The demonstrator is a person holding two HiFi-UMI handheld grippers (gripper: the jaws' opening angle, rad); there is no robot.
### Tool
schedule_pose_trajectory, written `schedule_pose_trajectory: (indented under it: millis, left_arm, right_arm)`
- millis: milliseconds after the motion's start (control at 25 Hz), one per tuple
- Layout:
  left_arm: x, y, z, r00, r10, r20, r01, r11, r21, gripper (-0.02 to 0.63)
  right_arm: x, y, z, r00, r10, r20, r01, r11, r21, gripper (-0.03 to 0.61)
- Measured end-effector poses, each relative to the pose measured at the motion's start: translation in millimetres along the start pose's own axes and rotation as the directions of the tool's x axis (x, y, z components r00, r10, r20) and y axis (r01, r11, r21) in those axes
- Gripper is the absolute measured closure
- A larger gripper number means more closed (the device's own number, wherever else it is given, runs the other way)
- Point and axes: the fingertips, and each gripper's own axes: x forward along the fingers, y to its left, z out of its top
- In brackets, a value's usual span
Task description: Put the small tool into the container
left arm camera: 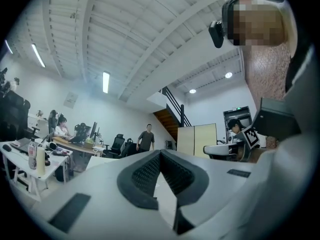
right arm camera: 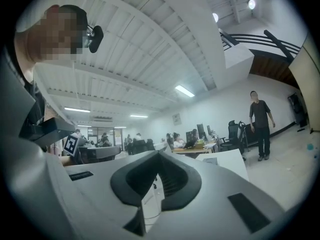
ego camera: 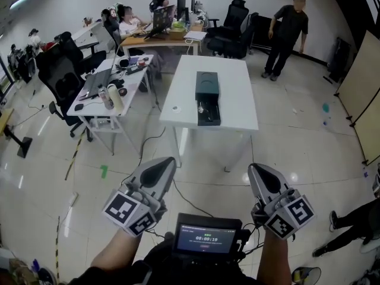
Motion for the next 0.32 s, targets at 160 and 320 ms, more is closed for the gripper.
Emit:
schedule_pose_trajectory:
  millis: [160, 320]
  left_arm:
    - [-2.9, 1.8, -5.0, 1.0, -0.005, -0.029, 0.005, 1.0, -0.011, 0.584]
    - [-8.3, 6.5, -2.2, 0.999, -0.018, -0.027, 0.017, 1.0, -0.025, 0.584]
  right_arm:
    - [-1.2, 1.3, 1.0, 1.0, -0.013, 0.006, 0.013, 1.0, 0.012, 0.569]
    - [0.2, 7.6, -0.2, 1.0, -0.015, 0.006, 0.015, 1.0, 0.004, 0.569]
